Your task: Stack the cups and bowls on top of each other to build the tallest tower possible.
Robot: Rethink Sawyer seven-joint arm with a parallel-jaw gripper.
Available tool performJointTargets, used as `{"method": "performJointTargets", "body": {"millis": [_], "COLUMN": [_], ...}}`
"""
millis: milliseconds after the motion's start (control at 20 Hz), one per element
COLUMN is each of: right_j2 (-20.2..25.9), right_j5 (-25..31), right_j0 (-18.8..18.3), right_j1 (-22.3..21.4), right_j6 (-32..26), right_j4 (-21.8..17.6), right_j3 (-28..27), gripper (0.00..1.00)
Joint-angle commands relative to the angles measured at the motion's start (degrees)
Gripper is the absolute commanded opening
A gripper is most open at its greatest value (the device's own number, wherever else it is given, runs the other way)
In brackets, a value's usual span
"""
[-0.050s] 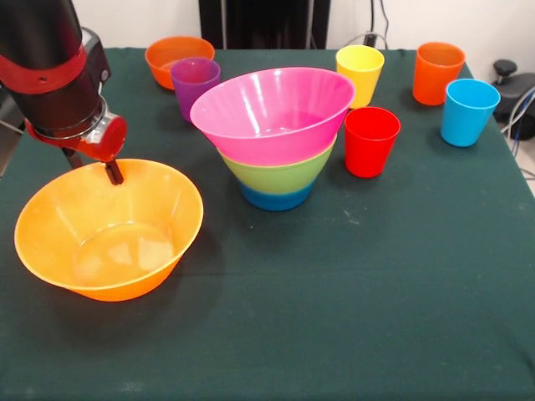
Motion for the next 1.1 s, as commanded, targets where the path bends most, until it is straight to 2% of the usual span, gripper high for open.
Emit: {"method": "performJointTargets", "body": {"millis": [50, 1100], "right_j2": [5.0, 5.3], "right_j5": [0.4, -0.8], "right_j0": [2.0, 1.9], "right_j1": [3.1, 4.8], "right_j6": [-10.5, -11.6], "right_j4": [-2.4, -2.8], "right_j3": [-2.3, -3.4], "gripper": [1.00, 1.00]}}
